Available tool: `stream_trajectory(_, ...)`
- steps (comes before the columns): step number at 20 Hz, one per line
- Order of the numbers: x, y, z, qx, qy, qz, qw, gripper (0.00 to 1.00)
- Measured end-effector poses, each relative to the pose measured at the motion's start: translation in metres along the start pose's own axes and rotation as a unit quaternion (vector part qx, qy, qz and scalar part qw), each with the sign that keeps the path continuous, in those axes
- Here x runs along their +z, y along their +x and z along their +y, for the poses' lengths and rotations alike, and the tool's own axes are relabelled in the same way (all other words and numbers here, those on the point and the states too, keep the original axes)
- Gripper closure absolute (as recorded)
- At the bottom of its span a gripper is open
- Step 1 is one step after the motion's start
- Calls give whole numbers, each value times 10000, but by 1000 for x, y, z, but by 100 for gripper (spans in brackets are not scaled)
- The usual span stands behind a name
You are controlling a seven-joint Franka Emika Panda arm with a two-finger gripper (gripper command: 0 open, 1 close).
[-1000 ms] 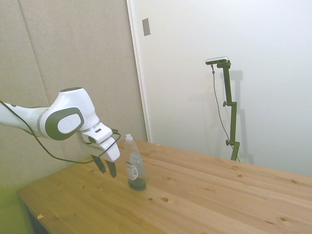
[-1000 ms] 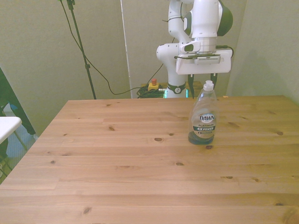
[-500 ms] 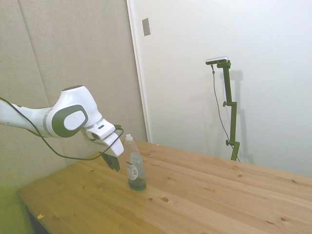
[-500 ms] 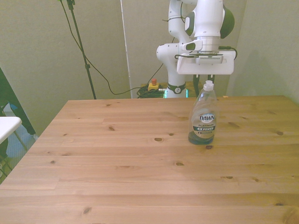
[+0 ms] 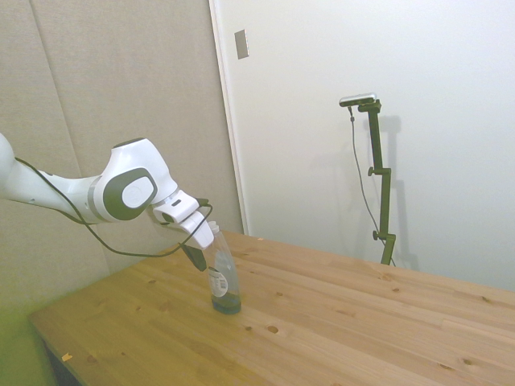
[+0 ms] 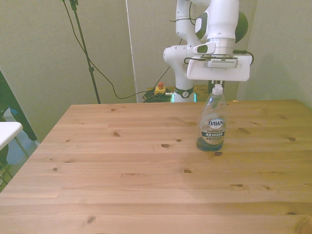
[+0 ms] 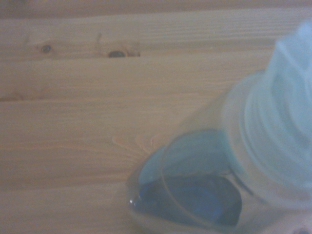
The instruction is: Knock down the dish soap
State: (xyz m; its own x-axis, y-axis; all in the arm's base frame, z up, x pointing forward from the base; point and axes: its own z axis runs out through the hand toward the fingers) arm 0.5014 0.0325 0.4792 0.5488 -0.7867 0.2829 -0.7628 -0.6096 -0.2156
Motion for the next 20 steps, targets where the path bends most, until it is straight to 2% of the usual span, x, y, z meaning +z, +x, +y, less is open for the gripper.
stream_trajectory(5, 7, 30, -32, 184, -7, 285, 9994, 100)
stream_trajectory(10, 28, 68, -59, 388, -1, 432, 9983, 100)
stream_trajectory(15, 52, 99, -71, 543, 69, 520, 9971, 100)
stream_trajectory(20, 61, 120, -81, 635, 123, 611, 9960, 100)
